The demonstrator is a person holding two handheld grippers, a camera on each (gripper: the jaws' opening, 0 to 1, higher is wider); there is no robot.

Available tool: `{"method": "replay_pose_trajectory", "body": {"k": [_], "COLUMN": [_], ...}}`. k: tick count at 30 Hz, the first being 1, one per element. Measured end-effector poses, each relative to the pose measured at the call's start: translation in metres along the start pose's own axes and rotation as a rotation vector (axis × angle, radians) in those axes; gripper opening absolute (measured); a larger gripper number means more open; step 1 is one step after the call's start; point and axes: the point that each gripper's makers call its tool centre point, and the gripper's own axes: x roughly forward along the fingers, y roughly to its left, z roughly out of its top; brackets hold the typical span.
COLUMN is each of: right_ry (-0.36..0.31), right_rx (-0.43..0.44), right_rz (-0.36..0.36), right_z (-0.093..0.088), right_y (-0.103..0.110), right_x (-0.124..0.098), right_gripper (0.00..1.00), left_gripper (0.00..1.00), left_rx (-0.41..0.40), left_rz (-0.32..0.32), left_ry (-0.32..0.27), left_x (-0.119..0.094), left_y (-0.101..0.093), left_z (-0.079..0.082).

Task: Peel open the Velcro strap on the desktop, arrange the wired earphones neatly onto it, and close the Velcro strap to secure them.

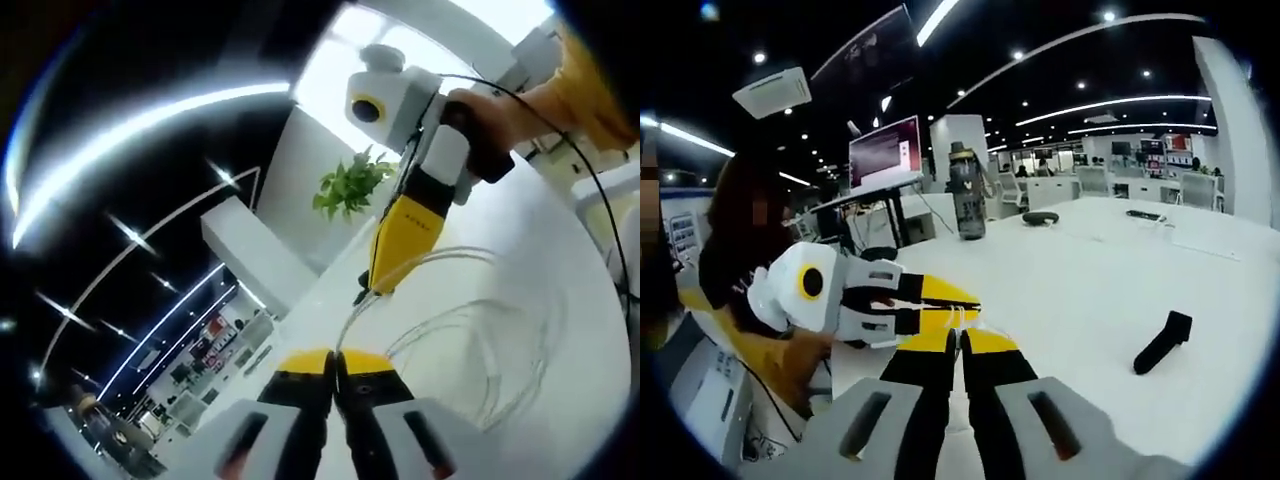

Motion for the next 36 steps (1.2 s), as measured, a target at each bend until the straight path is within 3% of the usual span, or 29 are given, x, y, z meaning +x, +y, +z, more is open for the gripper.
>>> {"method": "replay_pose_trajectory", "body": {"k": [9, 16, 29, 36], "right_ry": [-0.049, 0.093, 0.172, 0.173], "right_rx": [0.037, -0.020, -0.092, -0.095], "right_rz": [-0.065, -0.114, -0.144, -0.156], "right_z": [0.002, -0.035, -0.045, -0.045], "right_y": [-0.019, -0.029, -0.042, -0.045], "right_x": [-0.014, 0.002, 0.024, 0.023], "right_gripper": [0.06, 0.09, 0.09, 0.05], "left_gripper": [0.06, 0.06, 0.06, 0.06], "left_rx": [-0.048, -0.044, -0.051, -0.047], "left_rz": [0.030, 0.040, 0.054, 0.055], "left_ry": [-0.042, -0.061, -0.090, -0.089], "left_x": [-0.004, -0.004, -0.007, -0.006], "left_y": [0.008, 0.010, 0.014, 0.013], "left_z": [0.007, 0.012, 0.017, 0.017]}}
